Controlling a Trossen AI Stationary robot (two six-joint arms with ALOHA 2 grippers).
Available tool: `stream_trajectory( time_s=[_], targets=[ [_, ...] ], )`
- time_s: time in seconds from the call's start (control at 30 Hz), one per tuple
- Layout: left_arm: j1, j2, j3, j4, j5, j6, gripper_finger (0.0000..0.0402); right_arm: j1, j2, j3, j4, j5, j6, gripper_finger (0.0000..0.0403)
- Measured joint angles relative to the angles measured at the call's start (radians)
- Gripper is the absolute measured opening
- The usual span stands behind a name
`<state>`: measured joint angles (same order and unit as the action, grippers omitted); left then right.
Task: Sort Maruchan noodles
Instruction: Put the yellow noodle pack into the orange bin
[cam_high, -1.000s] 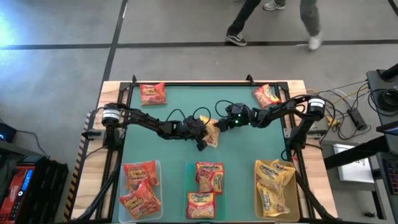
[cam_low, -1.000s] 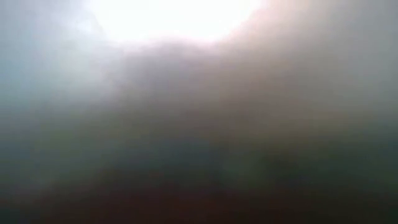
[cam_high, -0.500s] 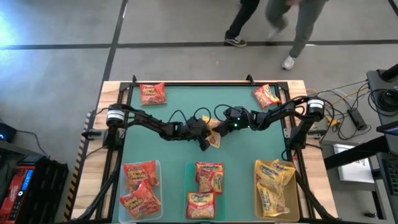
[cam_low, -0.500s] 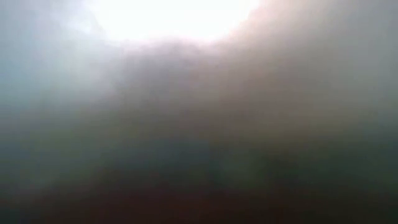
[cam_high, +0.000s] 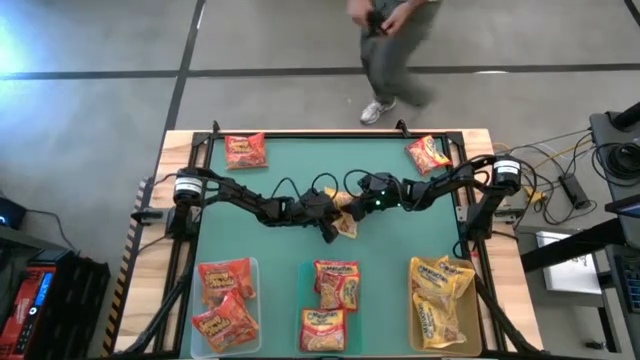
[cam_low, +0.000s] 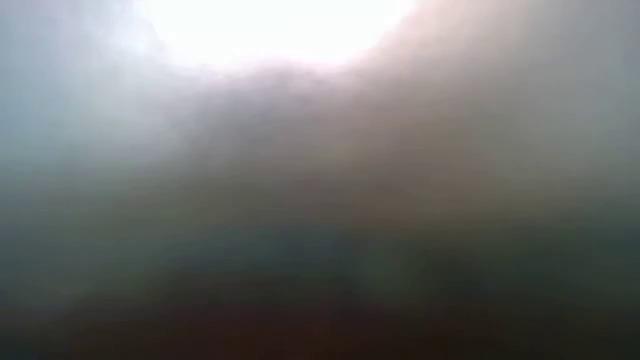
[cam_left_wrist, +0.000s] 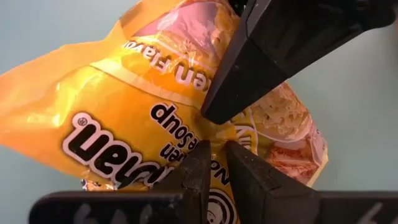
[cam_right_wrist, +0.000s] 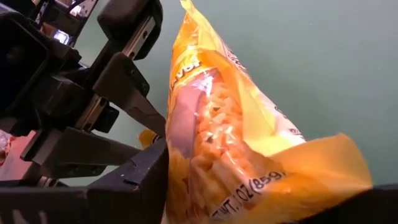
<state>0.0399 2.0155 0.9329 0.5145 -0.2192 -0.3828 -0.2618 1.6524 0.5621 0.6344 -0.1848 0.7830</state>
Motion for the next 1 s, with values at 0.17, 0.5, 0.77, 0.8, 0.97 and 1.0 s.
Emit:
stream_trajectory(
  time_s=[0.17, 0.5, 0.77, 0.8, 0.97, 1.0],
  targets=[
    [-0.001, 0.000, 0.000, 0.010, -0.031, 0.000, 0.0039, 0.003, 0.000, 0.000, 0.002, 0.002, -0.022, 0.0184],
    [-0.004, -0.052, 0.000, -0.011, -0.017, -0.041, 0.0039, 0.002, -0.002, 0.001, 0.007, -0.001, -0.041, 0.0147],
    [-0.007, -0.171, -0.006, -0.098, -0.005, -0.038, 0.0039, 0.002, -0.001, 0.000, -0.008, 0.001, -0.069, 0.0145],
    [-0.008, -0.184, -0.013, -0.119, -0.005, -0.029, 0.0039, 0.001, -0.001, 0.000, -0.011, 0.001, -0.070, 0.0145],
    [-0.009, -0.265, -0.025, -0.181, -0.034, 0.007, 0.0039, 0.000, -0.015, 0.000, -0.026, -0.021, -0.070, 0.0145],
    [-0.010, -0.278, -0.025, -0.202, -0.055, 0.007, 0.0039, 0.000, -0.024, 0.000, -0.033, -0.040, -0.070, 0.0145]
  ],
)
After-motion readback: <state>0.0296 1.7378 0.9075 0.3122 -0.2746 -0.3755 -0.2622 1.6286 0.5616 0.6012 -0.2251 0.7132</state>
